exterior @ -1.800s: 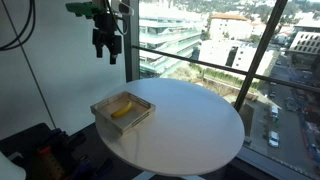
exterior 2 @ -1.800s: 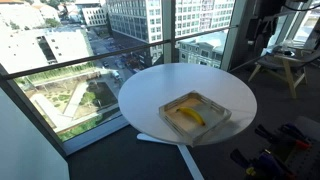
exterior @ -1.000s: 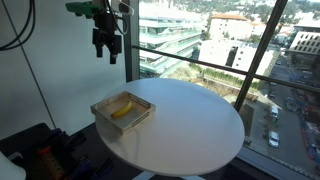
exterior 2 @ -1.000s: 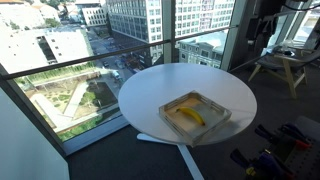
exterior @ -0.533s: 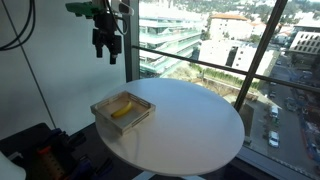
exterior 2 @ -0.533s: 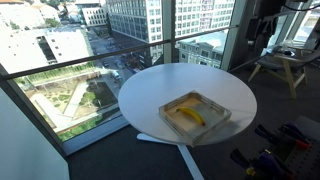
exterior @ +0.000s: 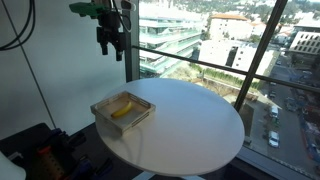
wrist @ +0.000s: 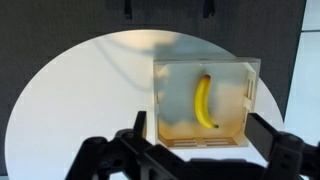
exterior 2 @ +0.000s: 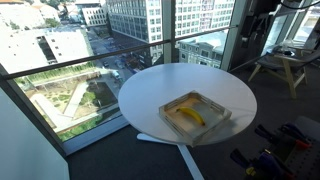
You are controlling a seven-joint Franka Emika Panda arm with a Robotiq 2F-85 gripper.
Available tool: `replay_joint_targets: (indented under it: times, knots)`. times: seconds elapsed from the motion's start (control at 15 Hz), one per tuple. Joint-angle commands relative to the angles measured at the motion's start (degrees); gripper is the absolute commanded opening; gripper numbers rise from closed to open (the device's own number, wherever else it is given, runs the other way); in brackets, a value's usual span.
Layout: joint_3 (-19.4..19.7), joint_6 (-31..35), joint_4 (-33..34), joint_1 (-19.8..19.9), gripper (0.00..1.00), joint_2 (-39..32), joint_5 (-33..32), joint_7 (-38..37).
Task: Put the banana on the table
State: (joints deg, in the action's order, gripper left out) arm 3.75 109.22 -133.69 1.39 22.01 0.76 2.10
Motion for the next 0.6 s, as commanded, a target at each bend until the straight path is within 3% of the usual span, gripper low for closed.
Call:
replay_joint_targets:
  times: [0.0,0.53]
  knots:
    - [-0.2,3.0,1.6,-0.3,1.0,-0.9,0.0,2.8]
    - [-0.2,8.2,6.0,-1.9,1.0,-6.1,1.5,6.2]
